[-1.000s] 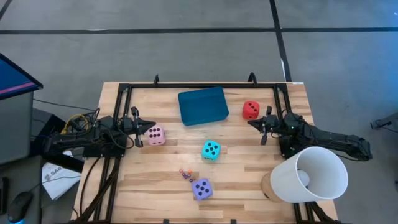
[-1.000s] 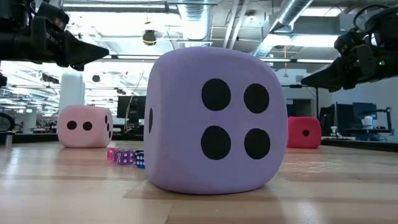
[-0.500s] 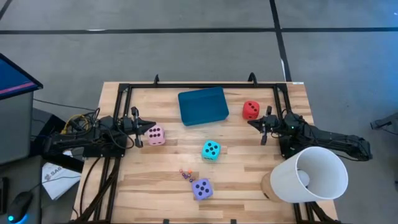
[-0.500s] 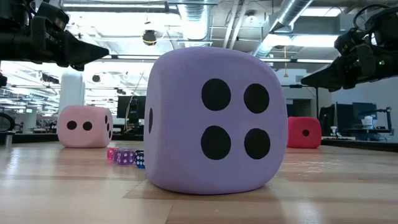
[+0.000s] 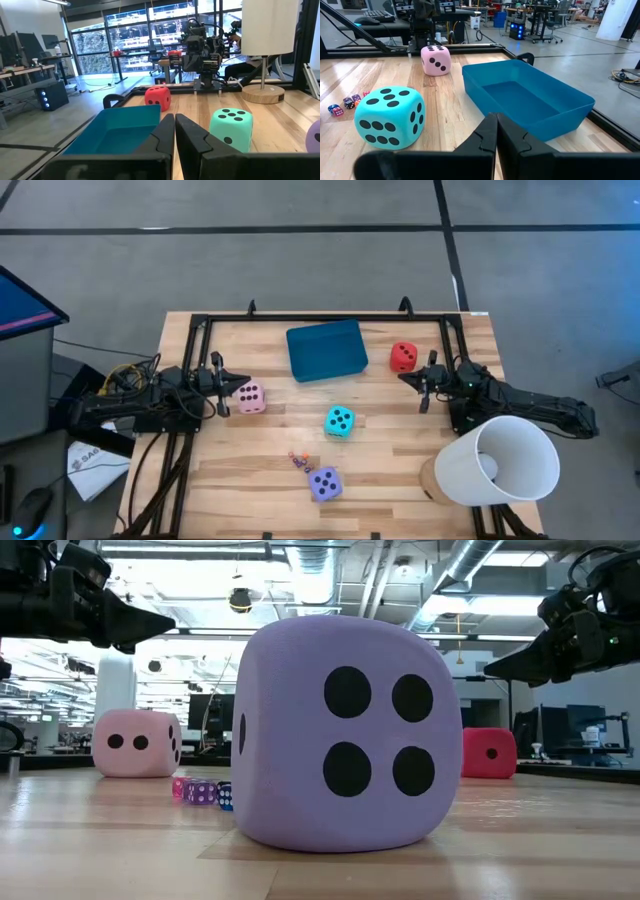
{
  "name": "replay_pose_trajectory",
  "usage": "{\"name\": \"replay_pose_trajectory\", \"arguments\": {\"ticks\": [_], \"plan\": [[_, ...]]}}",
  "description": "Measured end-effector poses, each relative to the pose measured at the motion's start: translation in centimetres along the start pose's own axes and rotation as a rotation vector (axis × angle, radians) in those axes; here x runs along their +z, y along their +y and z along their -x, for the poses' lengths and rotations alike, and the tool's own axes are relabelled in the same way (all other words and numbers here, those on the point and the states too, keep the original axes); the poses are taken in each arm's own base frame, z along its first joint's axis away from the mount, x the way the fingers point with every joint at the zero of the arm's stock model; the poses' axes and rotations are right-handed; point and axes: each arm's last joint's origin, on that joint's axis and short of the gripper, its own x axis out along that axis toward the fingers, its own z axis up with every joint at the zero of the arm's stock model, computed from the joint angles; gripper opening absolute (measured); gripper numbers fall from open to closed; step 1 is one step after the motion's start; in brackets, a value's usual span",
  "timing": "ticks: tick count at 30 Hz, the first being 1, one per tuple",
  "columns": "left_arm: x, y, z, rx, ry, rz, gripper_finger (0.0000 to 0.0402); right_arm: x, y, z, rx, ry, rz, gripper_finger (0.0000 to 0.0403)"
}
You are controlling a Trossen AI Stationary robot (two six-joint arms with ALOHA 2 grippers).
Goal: Pick & Place Dice
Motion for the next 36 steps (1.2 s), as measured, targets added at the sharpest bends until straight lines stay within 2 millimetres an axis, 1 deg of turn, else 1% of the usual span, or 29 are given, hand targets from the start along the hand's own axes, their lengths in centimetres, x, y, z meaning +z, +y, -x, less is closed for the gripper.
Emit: {"name": "replay_pose_trajectory", "arguments": {"ticks": [29,34,36], "plan": [[0.0,0.0,0.0,-0.003,0.0,0.0,0.0006,0.0,0.0,0.0,-0.003,-0.002,0.0,0.0],[0.0,0.0,0.0,-0.003,-0.001,0.0,0.0006,0.6,0.0,0.0,-0.006,-0.066,-0.01,0.0],[0.0,0.0,0.0,-0.003,0.0,0.0,0.0006,1.1,0.0,0.1,0.006,-0.119,-0.07,0.0]]}}
